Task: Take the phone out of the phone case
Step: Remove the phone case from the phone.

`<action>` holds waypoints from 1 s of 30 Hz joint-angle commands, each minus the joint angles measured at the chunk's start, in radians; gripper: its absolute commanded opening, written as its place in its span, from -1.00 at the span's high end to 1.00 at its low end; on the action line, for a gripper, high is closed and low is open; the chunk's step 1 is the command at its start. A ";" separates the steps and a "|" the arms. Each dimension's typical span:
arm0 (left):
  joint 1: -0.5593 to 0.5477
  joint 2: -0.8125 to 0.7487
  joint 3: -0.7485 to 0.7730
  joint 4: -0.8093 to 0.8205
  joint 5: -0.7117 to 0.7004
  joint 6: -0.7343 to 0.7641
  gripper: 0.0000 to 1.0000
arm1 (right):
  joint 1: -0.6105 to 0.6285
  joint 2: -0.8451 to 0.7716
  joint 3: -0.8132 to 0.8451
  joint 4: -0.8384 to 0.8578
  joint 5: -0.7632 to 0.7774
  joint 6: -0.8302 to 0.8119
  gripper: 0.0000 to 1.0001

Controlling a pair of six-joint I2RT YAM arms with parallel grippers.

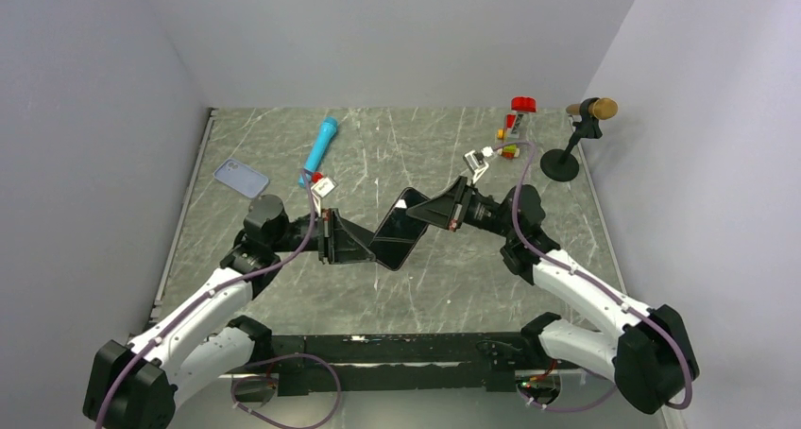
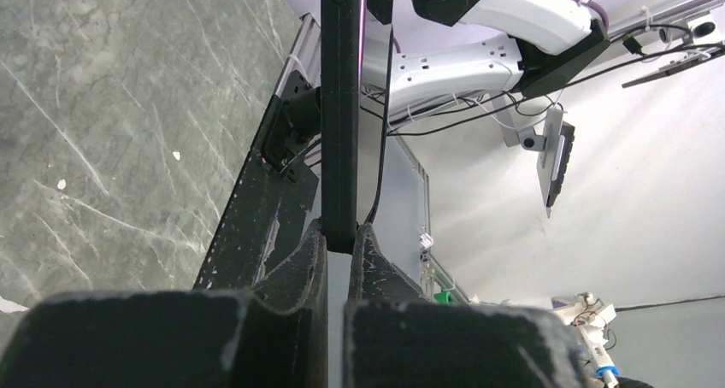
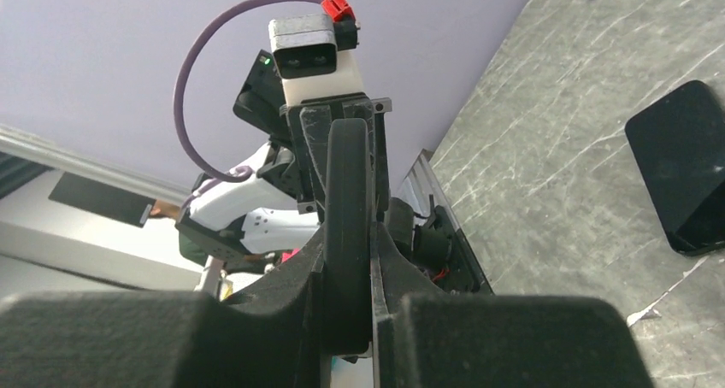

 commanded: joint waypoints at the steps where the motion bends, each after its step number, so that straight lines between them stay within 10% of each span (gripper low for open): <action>1: -0.005 -0.032 0.048 0.103 0.052 0.114 1.00 | 0.010 0.058 0.082 0.071 -0.135 0.099 1.00; 9: -0.002 -0.005 0.048 0.389 0.076 -0.023 1.00 | 0.051 0.269 0.057 0.627 -0.170 0.445 1.00; 30: 0.114 0.147 -0.032 0.672 0.088 -0.195 1.00 | 0.136 0.124 0.145 0.537 -0.072 0.420 1.00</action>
